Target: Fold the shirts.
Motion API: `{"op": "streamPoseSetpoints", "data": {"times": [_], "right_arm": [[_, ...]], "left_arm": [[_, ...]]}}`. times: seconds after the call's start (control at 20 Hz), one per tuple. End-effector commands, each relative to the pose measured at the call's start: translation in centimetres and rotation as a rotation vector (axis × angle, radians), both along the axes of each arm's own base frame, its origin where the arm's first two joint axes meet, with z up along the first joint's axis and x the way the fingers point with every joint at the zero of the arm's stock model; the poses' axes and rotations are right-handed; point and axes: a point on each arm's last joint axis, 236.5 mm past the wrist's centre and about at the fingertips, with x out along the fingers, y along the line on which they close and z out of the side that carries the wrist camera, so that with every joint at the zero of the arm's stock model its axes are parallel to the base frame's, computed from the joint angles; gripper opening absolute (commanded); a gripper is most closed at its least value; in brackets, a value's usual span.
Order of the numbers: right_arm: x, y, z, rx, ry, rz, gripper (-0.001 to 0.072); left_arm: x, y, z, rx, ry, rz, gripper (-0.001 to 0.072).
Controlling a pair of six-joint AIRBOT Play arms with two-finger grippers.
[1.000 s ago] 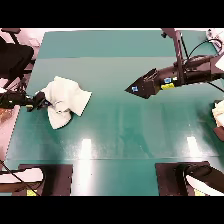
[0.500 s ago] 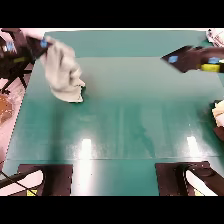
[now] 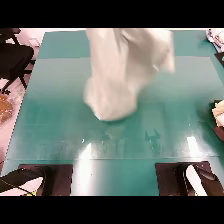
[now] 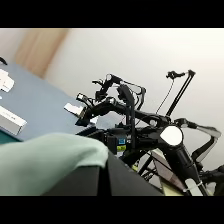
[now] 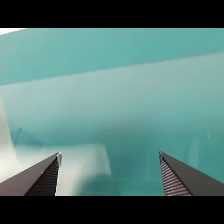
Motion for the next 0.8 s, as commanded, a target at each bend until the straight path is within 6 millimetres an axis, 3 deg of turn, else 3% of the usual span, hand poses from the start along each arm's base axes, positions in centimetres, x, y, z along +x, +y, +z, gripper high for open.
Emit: {"op": "streamPoseSetpoints", "data": {"times": [0.0, 0.15, 0.3, 0.4, 0.5, 0.65, 0.7, 0.75], "right_arm": [[-1.2, 0.1, -3.8, 0.027, 0.055, -0.019, 0.0679], [-1.9, 2.4, -6.7, 0.025, 0.095, 0.06, 0.0679], [-2.1, 3.8, -8.2, 0.023, 0.123, 0.113, 0.0679], [-2.1, 4.1, -8.9, 0.026, 0.13, 0.122, 0.0679], [-1.9, 3.8, -9.4, 0.031, 0.132, 0.111, 0.0679], [-1.7, 3.0, -9.5, 0.019, 0.126, 0.09, 0.068], [-1.6, 2.6, -9.5, 0.02, 0.127, 0.078, 0.068], [-1.5, 2.3, -9.7, 0.024, 0.133, 0.069, 0.068]], "left_arm": [[-0.1, -1.4, -3.1, 0.193, -0.122, 0.047, 0.0024], [4.1, 1.3, -12.3, 0.616, -0.116, 0.205, 0.0024], [8.2, 8.4, -21.6, 1.047, -0.029, 0.388, 0.0024], [9.5, 12.2, -26.9, 1.243, 0.031, 0.444, 0.0024], [10.3, 14.5, -31.7, 1.372, 0.067, 0.461, 0.0024], [10.7, 18.9, -37.8, 1.503, 0.188, 0.541, 0.0049], [10.7, 20.4, -38.8, 1.503, 0.263, 0.58, 0.0363], [10.8, 21.9, -39.2, 1.477, 0.352, 0.636, 0.0592]]}}
